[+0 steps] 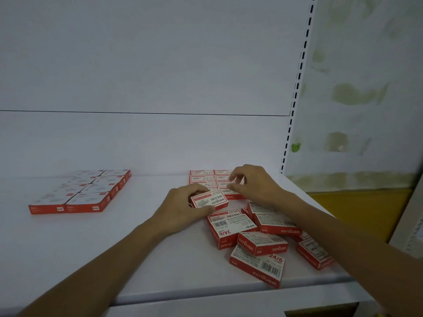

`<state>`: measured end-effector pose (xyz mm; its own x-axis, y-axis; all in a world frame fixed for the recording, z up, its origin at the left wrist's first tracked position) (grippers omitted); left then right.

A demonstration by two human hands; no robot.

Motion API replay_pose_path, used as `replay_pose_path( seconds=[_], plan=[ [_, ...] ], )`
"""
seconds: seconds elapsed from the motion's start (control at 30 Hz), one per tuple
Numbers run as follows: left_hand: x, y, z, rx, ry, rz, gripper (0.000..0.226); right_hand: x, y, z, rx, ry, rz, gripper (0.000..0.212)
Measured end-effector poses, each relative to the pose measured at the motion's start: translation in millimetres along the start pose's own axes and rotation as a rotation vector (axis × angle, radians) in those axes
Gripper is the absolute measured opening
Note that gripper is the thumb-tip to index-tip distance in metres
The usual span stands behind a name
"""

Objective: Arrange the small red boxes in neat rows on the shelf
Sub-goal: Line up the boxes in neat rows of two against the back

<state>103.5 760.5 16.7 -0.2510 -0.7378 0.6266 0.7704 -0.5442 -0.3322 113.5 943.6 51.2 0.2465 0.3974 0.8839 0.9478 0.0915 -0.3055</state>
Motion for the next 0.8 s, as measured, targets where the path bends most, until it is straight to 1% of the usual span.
replay_pose_path(
  seconds=[0.07,0.17,0.2,0.3,0.43,0.53,0.6,0.7,0.8],
  plan=[
    [1.5,-1.7,-3.5,0.005,0.019,0.033,0.032,0.1,2.3,-12.0,0.093,-0.078,-0.037,0.022],
    [1.4,-3.1,-5.7,-0.003,0.024,0.054,0.032,-9.0,8.4,-26.8,0.163,-0.101,-0.212,0.038],
    [2.2,-3.1,-5.6,-0.007,0.027,0.066,0.032,-11.4,10.5,-30.7,0.178,-0.076,-0.235,0.041],
    [5.9,-2.3,-4.1,-0.027,0.067,0.105,0.031,-12.7,13.5,-37.3,0.206,-0.029,-0.163,0.044],
    [11.8,-1.6,-1.5,-0.046,0.167,0.195,0.033,-6.9,16.3,-42.3,0.208,0.002,-0.046,0.038],
    [14.3,-3.2,-1.4,-0.05,0.144,0.263,0.039,-5.7,18.1,-41.9,0.194,-0.027,0.011,0.04],
    [13.4,-4.3,-2.6,-0.06,0.086,0.254,0.045,-5.7,17.2,-40.1,0.171,-0.027,0.037,0.042],
    [9.9,-5.6,-9.0,-0.025,-0.2,0.216,0.051,-9.3,11.7,-36.4,0.164,0.019,0.017,0.041],
    [16.2,-6.7,-14.9,0.042,-0.388,0.287,0.054,-9.3,-2.6,-30.0,0.137,0.064,-0.018,0.04]
  ],
)
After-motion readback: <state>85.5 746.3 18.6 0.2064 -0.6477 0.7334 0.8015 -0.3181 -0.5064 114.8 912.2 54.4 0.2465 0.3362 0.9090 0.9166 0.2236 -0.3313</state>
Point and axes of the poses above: each hand's wrist, its own y-axis away from the middle knuckle, its own x-axis out of the back of the hand, z = x × y, the point moved 4 cm from there along -y, towards the middle knuckle, and after that the axes turned 5 degrees about -z, right-handed, at the moved point
